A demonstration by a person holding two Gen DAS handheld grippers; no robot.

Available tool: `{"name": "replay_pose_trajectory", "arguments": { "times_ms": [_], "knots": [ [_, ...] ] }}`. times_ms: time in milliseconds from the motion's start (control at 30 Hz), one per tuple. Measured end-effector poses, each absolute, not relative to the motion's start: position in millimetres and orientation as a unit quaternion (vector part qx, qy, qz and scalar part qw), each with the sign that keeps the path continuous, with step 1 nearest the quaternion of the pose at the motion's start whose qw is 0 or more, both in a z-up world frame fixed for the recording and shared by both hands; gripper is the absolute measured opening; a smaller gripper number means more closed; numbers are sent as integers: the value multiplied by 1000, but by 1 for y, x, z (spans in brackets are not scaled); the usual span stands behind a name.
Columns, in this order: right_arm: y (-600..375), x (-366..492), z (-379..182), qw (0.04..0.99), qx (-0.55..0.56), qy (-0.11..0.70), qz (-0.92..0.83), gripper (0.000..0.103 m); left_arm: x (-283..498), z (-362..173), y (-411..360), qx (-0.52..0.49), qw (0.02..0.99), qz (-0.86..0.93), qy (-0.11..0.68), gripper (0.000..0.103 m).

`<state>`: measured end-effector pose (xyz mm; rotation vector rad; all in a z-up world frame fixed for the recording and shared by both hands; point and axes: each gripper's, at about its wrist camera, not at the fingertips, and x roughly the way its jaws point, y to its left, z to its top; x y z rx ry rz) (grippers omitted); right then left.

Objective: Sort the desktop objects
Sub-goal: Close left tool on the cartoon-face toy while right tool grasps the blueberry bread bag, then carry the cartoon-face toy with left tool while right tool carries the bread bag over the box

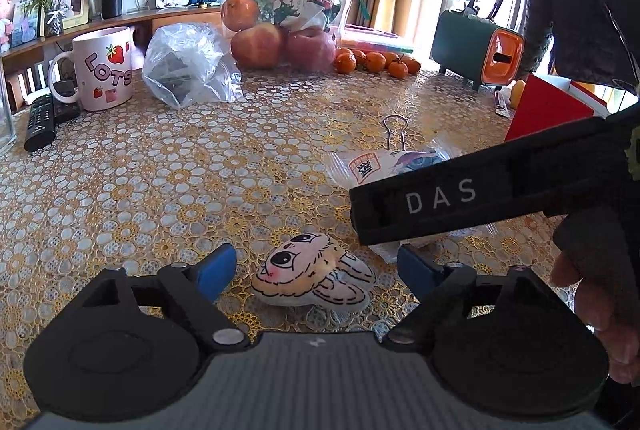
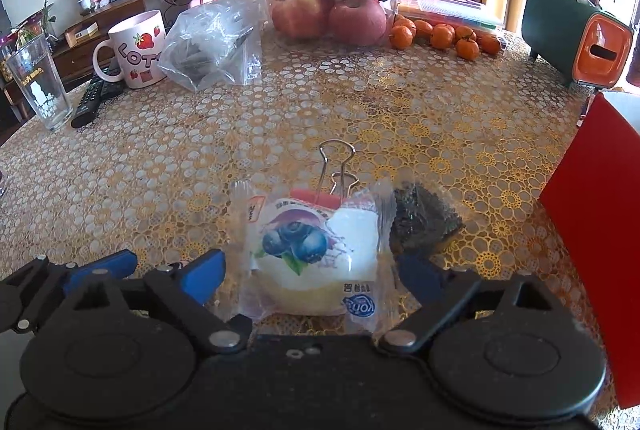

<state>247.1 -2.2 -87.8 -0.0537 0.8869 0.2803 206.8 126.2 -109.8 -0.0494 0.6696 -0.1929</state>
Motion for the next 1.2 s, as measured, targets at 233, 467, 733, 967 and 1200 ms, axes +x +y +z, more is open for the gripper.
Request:
{"name": "replay_pose_trajectory", "arguments": {
  "times_ms": [233,467,733,967,1200],
  "knots": [
    [-2,245,-89,890,-26,433,140,74,204,-110,122,-30,938,-104,330,67],
    [-8,243,-86,890,-14,433,140,64,201,-109,122,-36,937,-105,332,56],
    [-16,235,-77,893,-3,426,143,60,193,-106,124,-57,934,-98,340,53],
    [-33,222,-62,896,9,418,149,60,181,-95,126,-83,932,-89,341,53],
    [-59,202,-46,897,19,413,155,60,165,-76,121,-106,931,-86,337,53]
  ]
}}
